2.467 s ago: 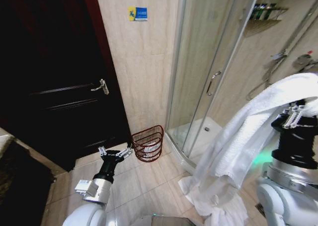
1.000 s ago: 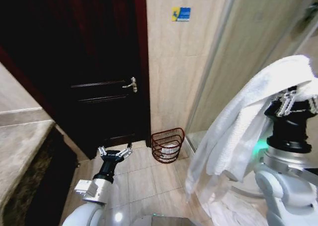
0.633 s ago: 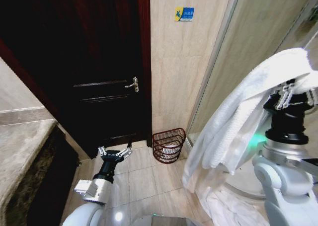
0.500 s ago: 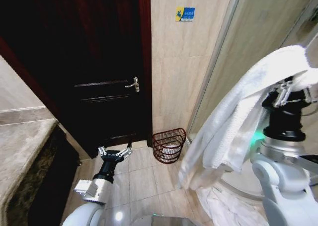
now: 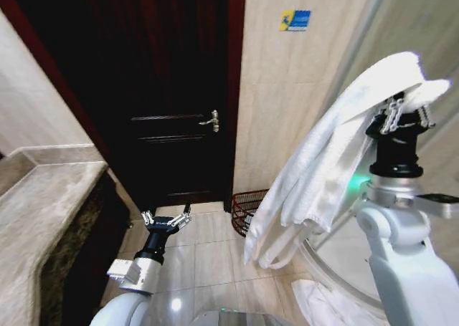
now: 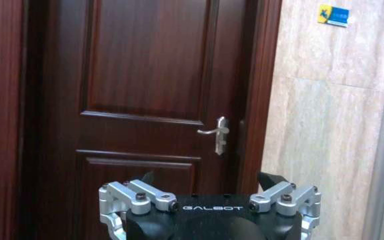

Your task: Discard the used towel into the hamper.

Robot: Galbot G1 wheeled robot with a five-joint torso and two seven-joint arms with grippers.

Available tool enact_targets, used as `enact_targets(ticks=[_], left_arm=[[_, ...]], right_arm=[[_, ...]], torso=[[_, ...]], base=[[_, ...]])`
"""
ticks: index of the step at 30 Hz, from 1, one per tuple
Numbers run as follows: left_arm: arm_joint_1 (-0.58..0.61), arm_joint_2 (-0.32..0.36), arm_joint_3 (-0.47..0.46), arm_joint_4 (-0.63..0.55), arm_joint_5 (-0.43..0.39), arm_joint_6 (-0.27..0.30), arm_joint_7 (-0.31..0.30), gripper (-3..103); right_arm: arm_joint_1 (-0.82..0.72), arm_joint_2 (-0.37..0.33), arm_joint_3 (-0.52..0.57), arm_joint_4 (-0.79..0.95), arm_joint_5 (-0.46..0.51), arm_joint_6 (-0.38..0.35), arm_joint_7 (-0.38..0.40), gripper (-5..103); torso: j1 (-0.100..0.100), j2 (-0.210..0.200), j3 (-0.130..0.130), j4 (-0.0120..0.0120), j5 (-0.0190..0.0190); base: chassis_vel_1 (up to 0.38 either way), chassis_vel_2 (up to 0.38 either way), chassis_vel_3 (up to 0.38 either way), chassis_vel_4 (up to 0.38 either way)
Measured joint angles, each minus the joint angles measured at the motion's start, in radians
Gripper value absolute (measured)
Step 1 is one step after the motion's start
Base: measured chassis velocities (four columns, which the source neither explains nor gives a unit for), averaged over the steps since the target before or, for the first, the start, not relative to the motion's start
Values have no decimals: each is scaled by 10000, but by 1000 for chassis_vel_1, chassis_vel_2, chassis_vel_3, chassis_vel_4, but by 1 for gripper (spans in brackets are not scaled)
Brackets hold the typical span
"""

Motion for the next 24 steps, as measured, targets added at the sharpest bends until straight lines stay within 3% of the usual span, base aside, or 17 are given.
enact_targets(ticks=[10, 14, 24], left_arm=[[0, 0, 1, 0, 0, 0, 0, 100], [0, 0, 0, 0, 0, 0, 0, 100], [0, 0, 0, 0, -1, 0, 0, 100]], right_arm=[[505, -45, -204, -371, -56, 85, -52, 4], [733, -44, -220, -410, -92, -314, -38, 4], [807, -33, -218, -409, -130, -370, -63, 4]], torso=[[-1, 0, -1, -4, 0], [-1, 1, -1, -3, -1], [-5, 3, -3, -3, 0]], base=[[12, 10, 3, 4], [0, 0, 0, 0], [-22, 29, 25, -29]])
